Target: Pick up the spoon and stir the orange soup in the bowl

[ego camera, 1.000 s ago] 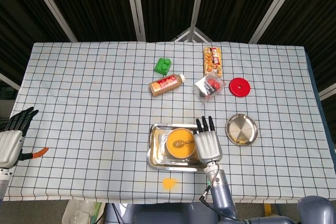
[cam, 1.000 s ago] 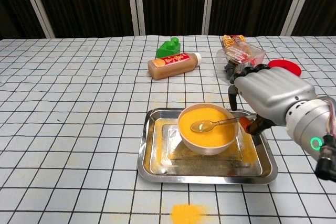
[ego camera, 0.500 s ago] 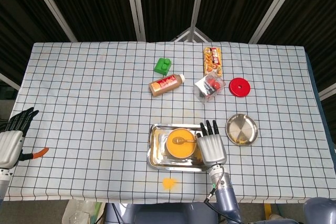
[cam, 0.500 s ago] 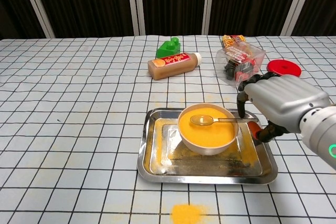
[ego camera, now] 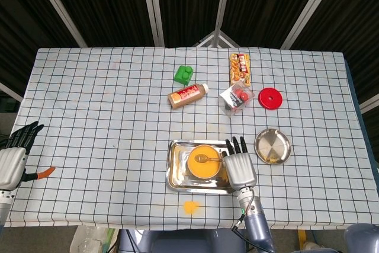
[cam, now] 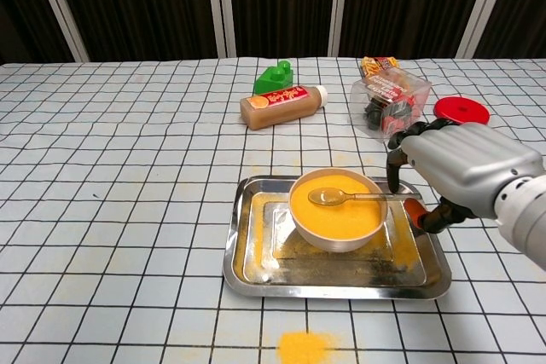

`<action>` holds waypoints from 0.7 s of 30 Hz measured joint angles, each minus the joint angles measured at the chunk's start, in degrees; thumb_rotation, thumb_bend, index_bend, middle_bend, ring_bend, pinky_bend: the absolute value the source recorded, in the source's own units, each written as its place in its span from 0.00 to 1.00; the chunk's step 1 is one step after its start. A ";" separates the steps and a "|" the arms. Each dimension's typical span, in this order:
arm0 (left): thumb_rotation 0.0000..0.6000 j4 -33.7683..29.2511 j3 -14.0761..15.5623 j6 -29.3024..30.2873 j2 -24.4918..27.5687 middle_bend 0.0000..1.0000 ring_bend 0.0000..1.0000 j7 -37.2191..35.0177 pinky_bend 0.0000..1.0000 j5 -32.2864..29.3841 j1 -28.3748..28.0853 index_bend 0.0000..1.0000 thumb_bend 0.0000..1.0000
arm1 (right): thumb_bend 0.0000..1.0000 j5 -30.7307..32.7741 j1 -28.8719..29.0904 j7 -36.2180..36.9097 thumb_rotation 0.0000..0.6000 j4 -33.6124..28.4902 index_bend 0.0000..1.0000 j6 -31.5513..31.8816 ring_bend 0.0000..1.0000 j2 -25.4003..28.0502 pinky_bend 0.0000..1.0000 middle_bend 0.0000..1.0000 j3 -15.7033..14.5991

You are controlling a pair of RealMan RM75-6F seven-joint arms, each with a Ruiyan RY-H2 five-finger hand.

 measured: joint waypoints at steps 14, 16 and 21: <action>1.00 0.00 0.00 -0.20 0.02 0.00 0.00 -0.02 0.00 -0.09 -0.08 0.00 0.00 | 0.50 -1.44 0.40 3.01 1.00 2.91 0.42 -0.10 0.00 -0.66 0.00 0.14 1.70; 1.00 0.01 0.02 -0.26 0.02 0.00 0.00 -0.02 0.00 -0.08 -0.10 0.00 0.00 | 0.50 -1.56 0.39 3.32 1.00 3.43 0.43 -0.26 0.00 -0.86 0.00 0.14 1.50; 1.00 -0.01 0.05 -0.26 0.06 0.00 0.00 -0.09 0.00 0.00 -0.11 0.00 0.00 | 0.50 -1.53 0.24 3.71 1.00 4.35 0.45 -0.45 0.00 -1.30 0.00 0.14 1.15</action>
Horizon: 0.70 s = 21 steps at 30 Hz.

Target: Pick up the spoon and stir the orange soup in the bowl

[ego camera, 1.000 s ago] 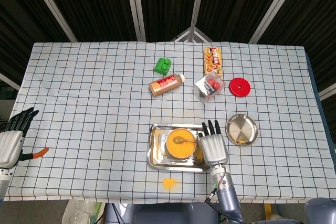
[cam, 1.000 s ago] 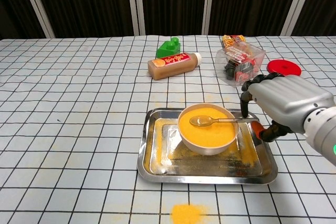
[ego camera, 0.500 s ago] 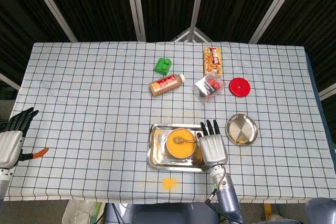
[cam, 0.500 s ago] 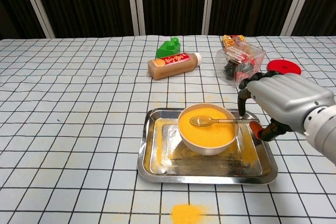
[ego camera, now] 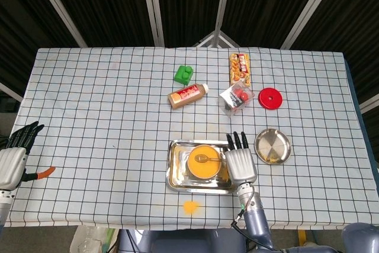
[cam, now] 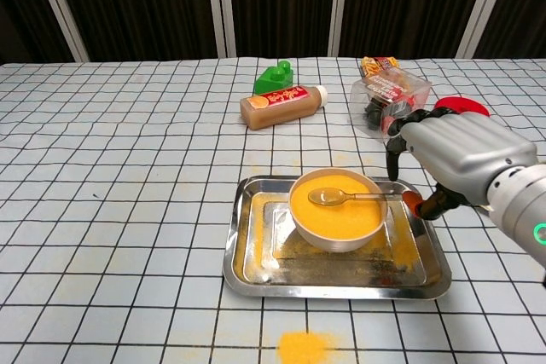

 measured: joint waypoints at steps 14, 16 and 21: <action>1.00 -0.02 0.01 0.03 0.02 0.00 0.00 -0.05 0.00 -0.02 0.03 0.00 0.00 | 0.50 -0.10 -0.17 0.19 1.00 0.78 0.47 -0.10 0.00 -1.26 0.00 0.14 -0.43; 1.00 -0.01 0.00 0.03 0.01 0.00 0.00 -0.05 0.00 -0.01 0.01 0.00 0.00 | 0.49 -0.08 -0.17 0.34 1.00 0.90 0.47 -0.18 0.00 -1.42 0.00 0.14 -0.35; 1.00 -0.05 0.03 0.03 -0.01 0.00 0.00 -0.06 0.00 0.02 0.01 0.00 0.00 | 0.50 0.08 -0.01 0.62 1.00 1.42 0.48 -0.54 0.00 -1.81 0.00 0.14 0.07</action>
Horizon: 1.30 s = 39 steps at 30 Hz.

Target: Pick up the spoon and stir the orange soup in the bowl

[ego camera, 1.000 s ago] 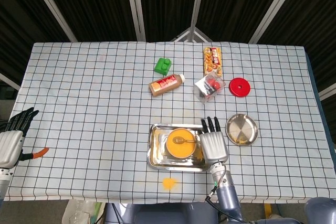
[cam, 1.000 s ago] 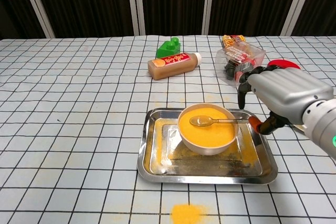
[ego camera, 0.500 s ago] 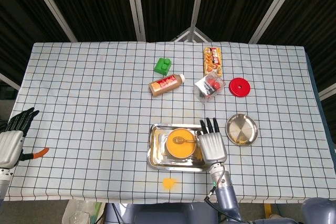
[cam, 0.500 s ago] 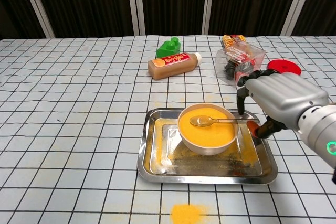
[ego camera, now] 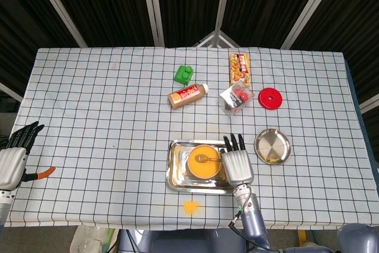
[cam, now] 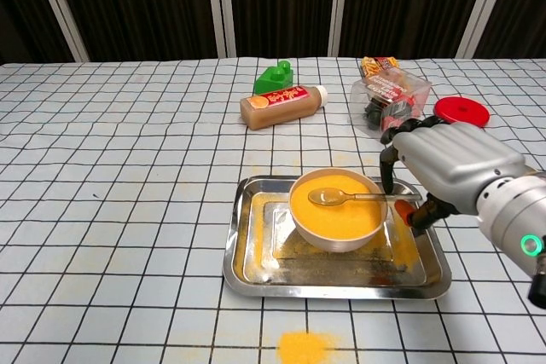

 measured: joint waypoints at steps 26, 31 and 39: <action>1.00 -0.10 -0.04 -0.08 0.09 0.00 0.00 -0.16 0.00 -0.11 -0.04 0.00 0.00 | 0.50 1.20 -0.07 0.00 1.00 0.57 0.49 -0.23 0.00 -0.76 0.00 0.14 0.45; 1.00 -0.11 -0.06 -0.05 0.08 0.00 0.00 -0.20 0.00 -0.09 -0.04 0.00 0.00 | 0.53 1.38 -0.08 0.01 1.00 0.63 0.51 -0.21 0.00 -0.78 0.00 0.14 0.56; 1.00 -0.07 -0.06 0.03 0.06 0.00 0.00 -0.20 0.00 -0.05 -0.02 0.00 0.00 | 0.58 1.30 -0.06 0.05 1.00 0.58 0.52 -0.26 0.00 -0.86 0.00 0.14 0.49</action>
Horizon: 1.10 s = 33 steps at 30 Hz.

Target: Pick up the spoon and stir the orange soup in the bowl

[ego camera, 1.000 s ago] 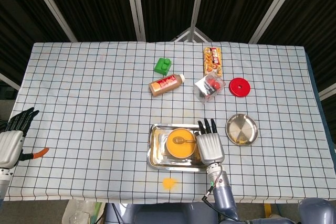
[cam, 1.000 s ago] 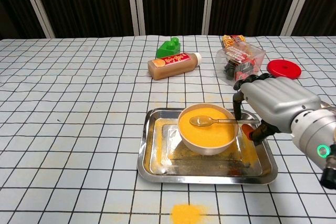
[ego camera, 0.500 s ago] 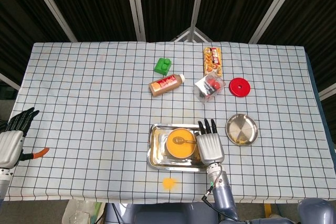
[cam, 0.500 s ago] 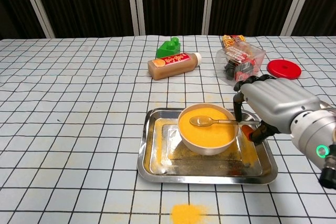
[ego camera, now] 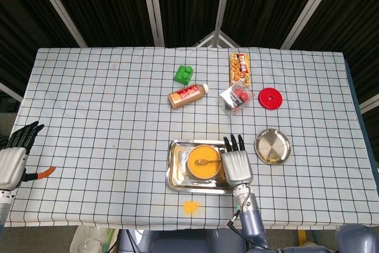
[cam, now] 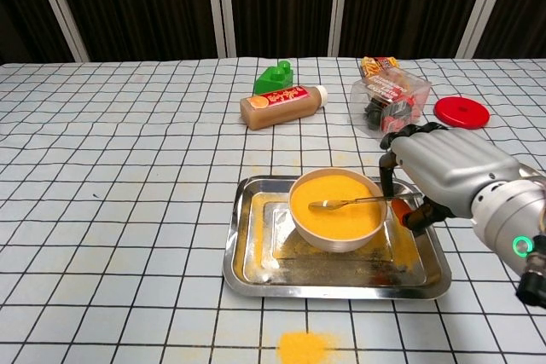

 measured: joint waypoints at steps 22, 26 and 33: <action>1.00 -0.03 -0.01 -0.05 -0.01 0.00 0.00 0.07 0.00 -0.06 -0.03 0.00 0.00 | 0.74 -2.95 -0.19 2.10 1.00 0.04 0.74 -0.02 0.16 0.70 0.00 0.45 -0.72; 1.00 -0.05 -0.03 -0.08 -0.01 0.00 0.00 0.12 0.00 -0.14 -0.04 0.00 0.00 | 0.81 -4.14 -0.26 3.15 1.00 0.24 0.78 -0.24 0.25 0.77 0.00 0.53 -1.00; 1.00 -0.08 -0.06 -0.10 0.00 0.00 0.00 0.09 0.00 -0.18 -0.05 0.00 0.00 | 0.84 -5.56 -0.42 4.06 1.00 0.76 0.84 -0.55 0.32 0.73 0.00 0.61 -1.47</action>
